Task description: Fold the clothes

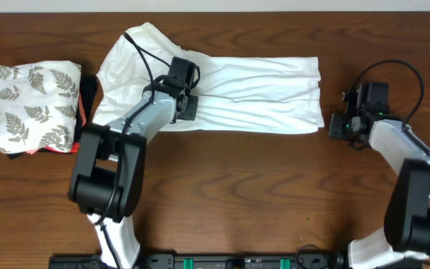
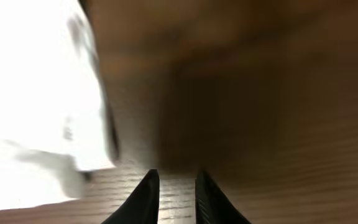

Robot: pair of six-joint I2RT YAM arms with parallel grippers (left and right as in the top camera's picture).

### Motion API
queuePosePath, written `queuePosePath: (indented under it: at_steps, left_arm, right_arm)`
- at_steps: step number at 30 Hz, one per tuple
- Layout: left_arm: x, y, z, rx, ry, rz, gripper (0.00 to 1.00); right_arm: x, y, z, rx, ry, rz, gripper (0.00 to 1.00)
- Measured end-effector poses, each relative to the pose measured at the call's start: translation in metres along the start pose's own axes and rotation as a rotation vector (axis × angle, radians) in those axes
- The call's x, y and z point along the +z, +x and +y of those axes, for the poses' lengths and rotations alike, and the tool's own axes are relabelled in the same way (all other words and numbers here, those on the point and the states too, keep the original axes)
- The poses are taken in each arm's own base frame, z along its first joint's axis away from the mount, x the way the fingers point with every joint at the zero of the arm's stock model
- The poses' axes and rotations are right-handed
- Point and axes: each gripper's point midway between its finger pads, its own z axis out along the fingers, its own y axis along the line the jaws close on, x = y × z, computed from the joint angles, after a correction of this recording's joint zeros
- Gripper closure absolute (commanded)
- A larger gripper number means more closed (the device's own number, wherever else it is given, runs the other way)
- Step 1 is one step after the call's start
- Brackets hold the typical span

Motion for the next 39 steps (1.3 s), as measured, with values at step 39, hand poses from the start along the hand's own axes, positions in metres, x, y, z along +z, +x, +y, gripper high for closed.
queuePosePath:
  at_steps: [39]
  left_arm:
    - [-0.067,-0.02,0.005,0.014,-0.038,-0.111,0.57]
  right_arm:
    - [0.035,0.001,0.077,-0.191,-0.129,0.084,0.83]
